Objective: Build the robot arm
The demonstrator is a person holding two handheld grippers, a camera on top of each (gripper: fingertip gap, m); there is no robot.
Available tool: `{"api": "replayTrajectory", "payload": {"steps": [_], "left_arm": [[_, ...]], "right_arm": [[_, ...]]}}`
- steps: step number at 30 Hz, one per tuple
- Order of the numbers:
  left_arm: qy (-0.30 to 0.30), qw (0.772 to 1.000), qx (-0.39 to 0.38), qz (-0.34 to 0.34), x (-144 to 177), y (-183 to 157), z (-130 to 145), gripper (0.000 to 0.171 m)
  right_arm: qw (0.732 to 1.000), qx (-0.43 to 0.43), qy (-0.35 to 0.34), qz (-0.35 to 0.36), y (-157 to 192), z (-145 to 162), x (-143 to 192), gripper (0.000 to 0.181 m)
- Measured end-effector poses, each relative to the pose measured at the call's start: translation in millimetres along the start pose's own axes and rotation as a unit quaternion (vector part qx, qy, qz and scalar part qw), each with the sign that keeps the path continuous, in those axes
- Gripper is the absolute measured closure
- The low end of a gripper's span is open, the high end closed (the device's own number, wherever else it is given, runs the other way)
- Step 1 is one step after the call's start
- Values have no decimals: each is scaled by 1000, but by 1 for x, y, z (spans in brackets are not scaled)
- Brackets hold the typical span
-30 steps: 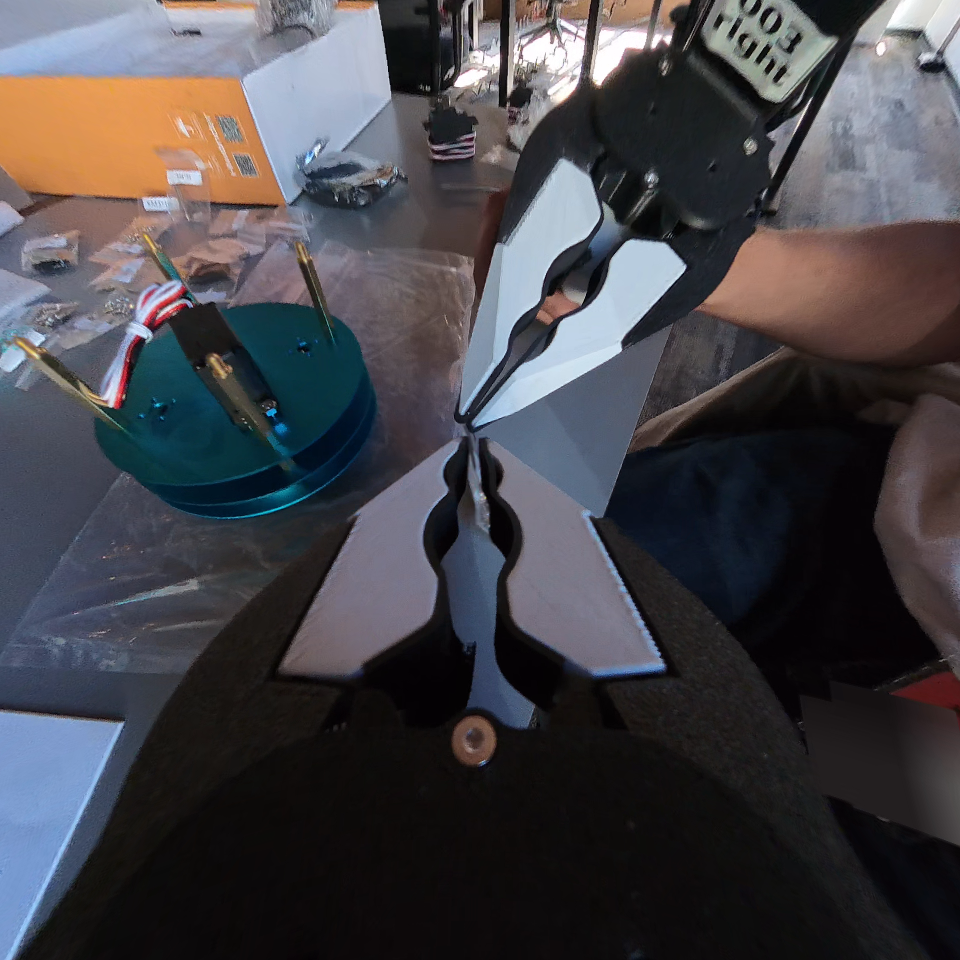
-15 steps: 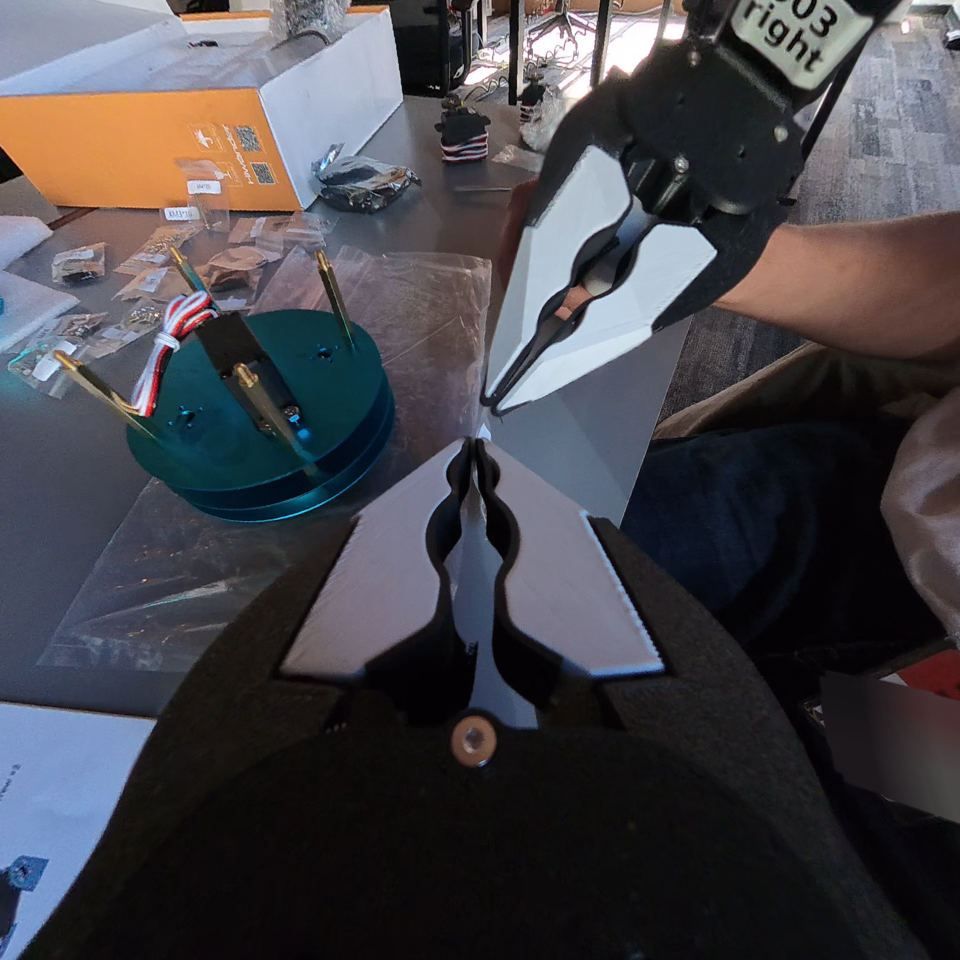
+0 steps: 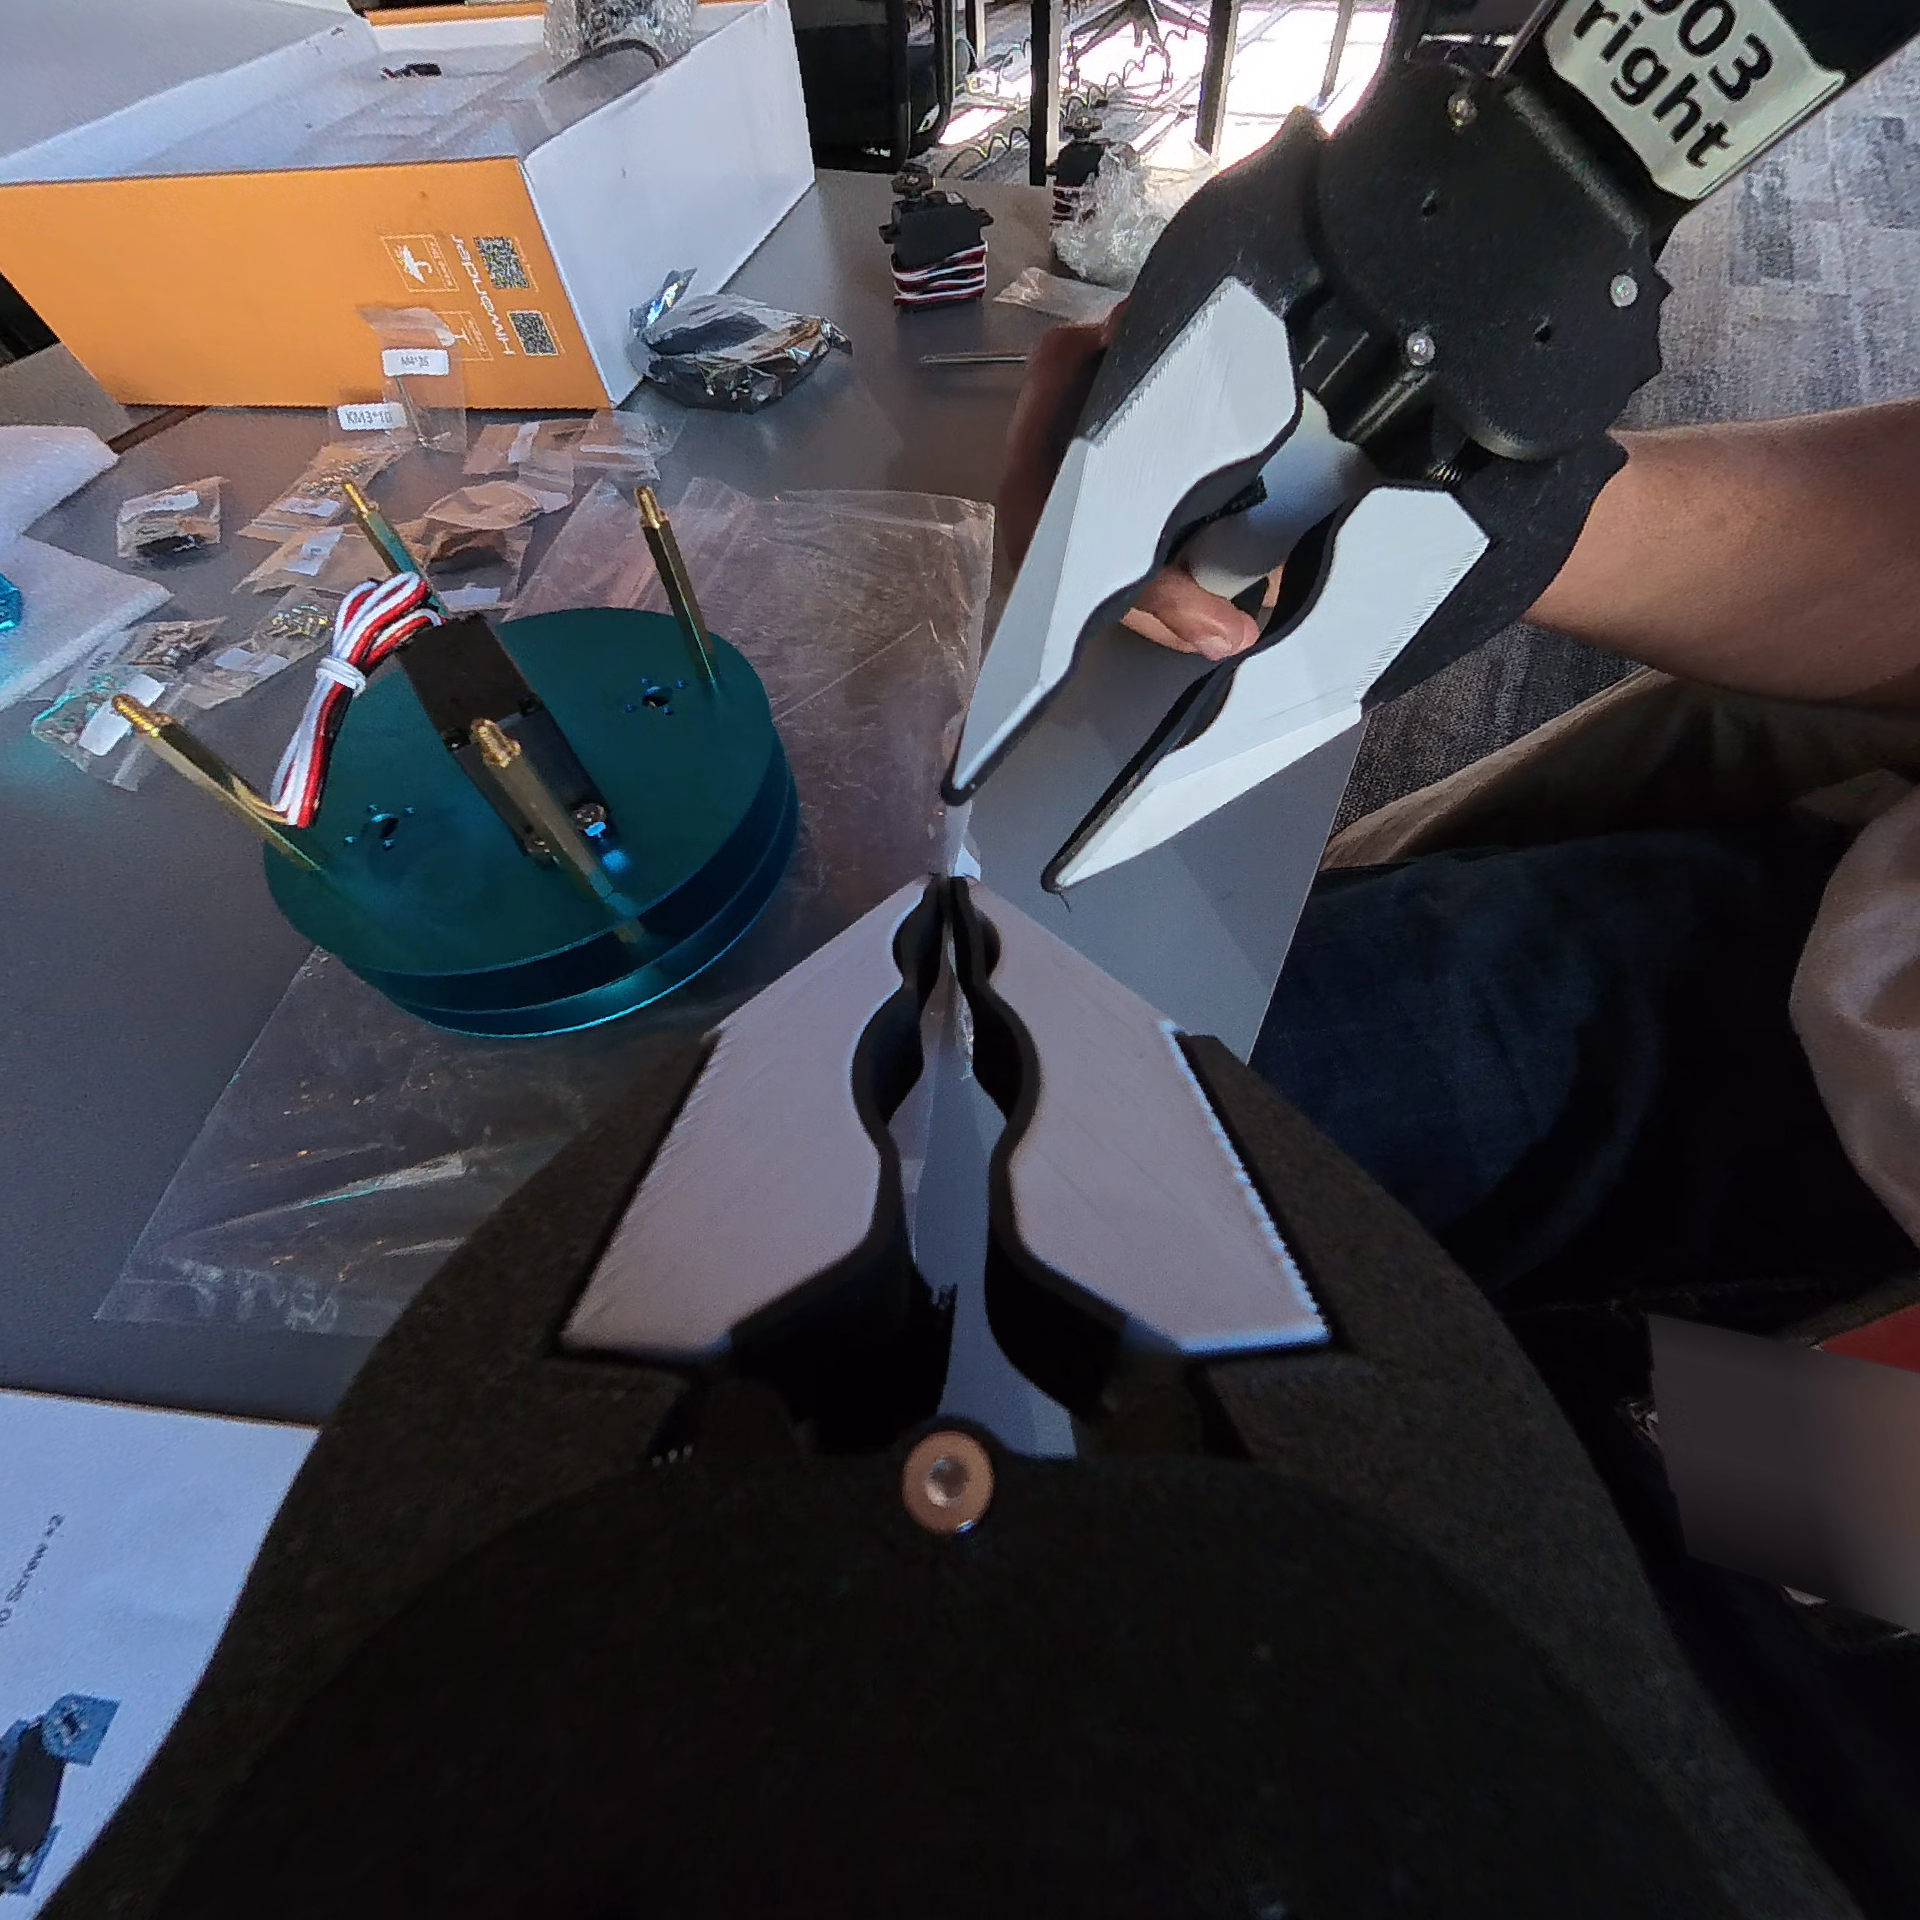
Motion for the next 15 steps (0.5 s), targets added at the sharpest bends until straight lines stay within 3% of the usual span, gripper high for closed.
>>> {"api": "replayTrajectory", "payload": {"steps": [15], "left_arm": [[1,1000,1,-1,-1,0,0,171]], "right_arm": [[1000,5,2,3,2,0,0,171]]}}
Point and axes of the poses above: each gripper's, where its closed fingertips meet, x back along the fingers, z out of its underside, y = z × x across the jaws, the point moved 6 cm from there along x, back along the fingers, and after that the axes turned 11 degrees about y, right-handed, at the moved point
